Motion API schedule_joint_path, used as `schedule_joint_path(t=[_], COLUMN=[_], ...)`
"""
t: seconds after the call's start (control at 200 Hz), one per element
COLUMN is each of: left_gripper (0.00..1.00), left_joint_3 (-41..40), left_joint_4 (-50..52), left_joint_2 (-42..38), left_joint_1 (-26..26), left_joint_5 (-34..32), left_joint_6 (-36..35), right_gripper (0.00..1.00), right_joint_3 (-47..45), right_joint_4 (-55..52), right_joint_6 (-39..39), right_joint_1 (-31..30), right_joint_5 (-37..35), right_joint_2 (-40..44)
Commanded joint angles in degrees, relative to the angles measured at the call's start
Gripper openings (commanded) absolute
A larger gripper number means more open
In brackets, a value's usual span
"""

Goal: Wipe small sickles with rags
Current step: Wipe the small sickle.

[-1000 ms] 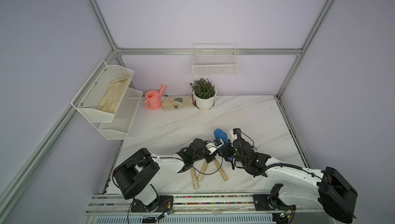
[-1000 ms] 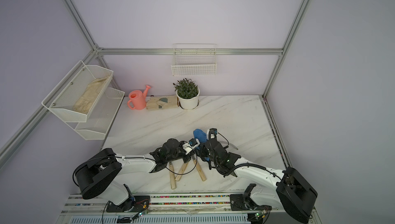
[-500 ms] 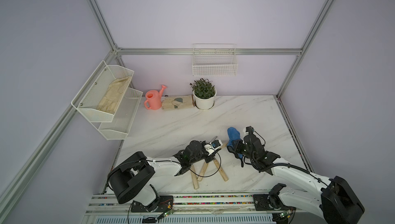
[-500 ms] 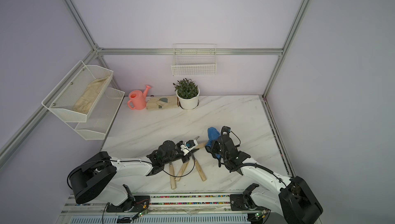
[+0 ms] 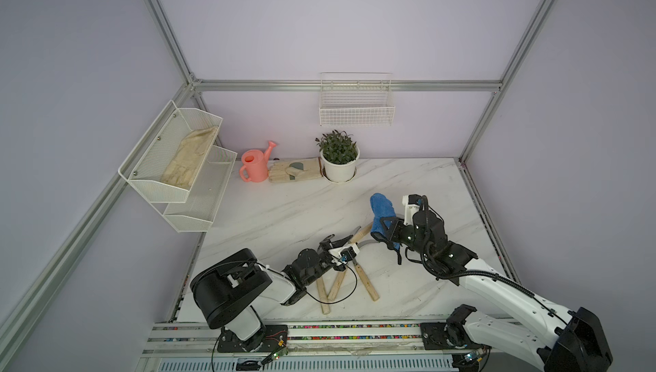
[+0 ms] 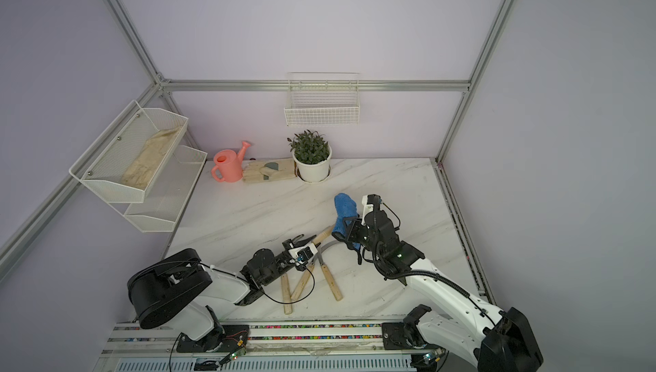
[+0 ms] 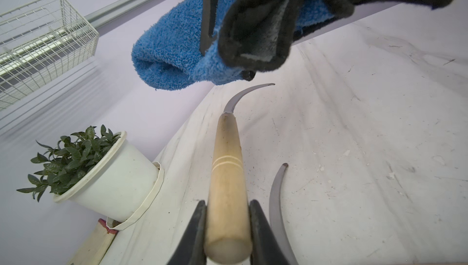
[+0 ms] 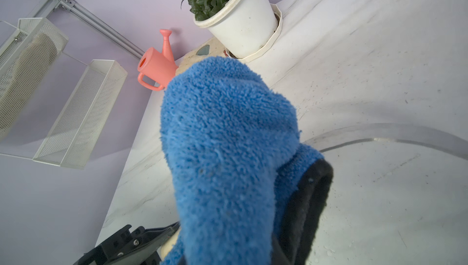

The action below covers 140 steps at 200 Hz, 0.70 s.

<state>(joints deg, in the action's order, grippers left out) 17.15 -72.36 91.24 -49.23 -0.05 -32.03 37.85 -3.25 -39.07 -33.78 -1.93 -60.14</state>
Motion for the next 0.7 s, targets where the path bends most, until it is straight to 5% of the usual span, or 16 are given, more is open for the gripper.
schedule_joint_path(t=[0.0,0.3,0.695], left_gripper=[0.00,0.00,0.00], left_joint_3=[-2.0,-3.5,-1.9], left_joint_4=[-10.9,-13.7,-13.7], left_joint_2=[0.6,3.0,6.9], left_joint_1=[-0.5,-3.9,-6.6], left_joint_5=[-0.3,0.8,-3.9], left_joint_6=[-4.5,-13.4,-18.6], right_gripper=[0.00,0.00,0.00], right_joint_3=[0.4,0.5,-9.0], right_joint_4=[1.7,4.6,11.0], right_joint_6=[0.3,0.6,0.2], right_joint_1=[-0.1,2.2,21.3], right_joint_5=[-0.2,-0.9,9.1], right_joint_2=[-3.0,-10.2,-16.7])
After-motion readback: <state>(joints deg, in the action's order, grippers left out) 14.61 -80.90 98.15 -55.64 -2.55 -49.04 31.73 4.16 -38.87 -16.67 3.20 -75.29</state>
